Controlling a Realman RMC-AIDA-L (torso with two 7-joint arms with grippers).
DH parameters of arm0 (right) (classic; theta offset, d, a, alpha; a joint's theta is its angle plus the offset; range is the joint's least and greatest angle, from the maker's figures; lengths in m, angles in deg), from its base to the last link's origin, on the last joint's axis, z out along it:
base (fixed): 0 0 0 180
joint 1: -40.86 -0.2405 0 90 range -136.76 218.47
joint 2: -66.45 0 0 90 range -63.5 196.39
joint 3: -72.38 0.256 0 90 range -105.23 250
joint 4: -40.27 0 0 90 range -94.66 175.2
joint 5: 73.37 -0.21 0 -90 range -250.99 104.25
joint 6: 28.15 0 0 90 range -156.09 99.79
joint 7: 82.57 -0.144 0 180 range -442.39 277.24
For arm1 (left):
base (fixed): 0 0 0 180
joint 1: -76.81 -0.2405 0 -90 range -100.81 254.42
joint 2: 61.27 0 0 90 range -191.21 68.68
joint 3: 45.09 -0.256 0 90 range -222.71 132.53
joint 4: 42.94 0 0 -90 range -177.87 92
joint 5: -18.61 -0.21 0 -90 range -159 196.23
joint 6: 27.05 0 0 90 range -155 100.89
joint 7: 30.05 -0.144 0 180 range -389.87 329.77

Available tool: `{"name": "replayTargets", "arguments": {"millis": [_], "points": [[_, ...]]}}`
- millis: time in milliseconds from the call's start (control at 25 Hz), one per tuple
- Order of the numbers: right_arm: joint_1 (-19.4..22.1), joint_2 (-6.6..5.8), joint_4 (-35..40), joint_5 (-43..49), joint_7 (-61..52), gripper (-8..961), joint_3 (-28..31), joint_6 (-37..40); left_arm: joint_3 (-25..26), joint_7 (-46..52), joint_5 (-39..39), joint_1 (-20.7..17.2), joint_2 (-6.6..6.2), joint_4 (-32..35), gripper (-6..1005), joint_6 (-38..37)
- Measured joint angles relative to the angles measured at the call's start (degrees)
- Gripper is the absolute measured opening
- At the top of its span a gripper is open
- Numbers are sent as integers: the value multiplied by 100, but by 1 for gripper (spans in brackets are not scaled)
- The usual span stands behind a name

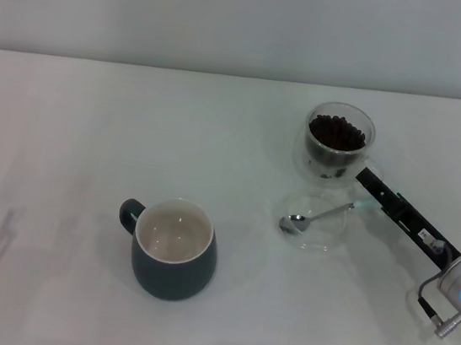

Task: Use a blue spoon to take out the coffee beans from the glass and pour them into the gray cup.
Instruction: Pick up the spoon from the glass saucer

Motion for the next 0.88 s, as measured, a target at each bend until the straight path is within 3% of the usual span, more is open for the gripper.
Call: {"name": "replayTargets", "arguments": {"millis": [200,400,520,880], "points": [[-3,0,-45,-18,-25,797,0,-26,-3,0,3,11,0,-2,817,0],[53,0,-52,-19,-54,565,41,20,-5,0,5,12,0,-8,816,0],[142,0,-55,-11,-90,349,89,240,-5,0,5,12,0,-7,817,0],[399,-6,-10,-6,-296,205,88,1080,-5,0,56,0,0,-5,817,-1]]}}
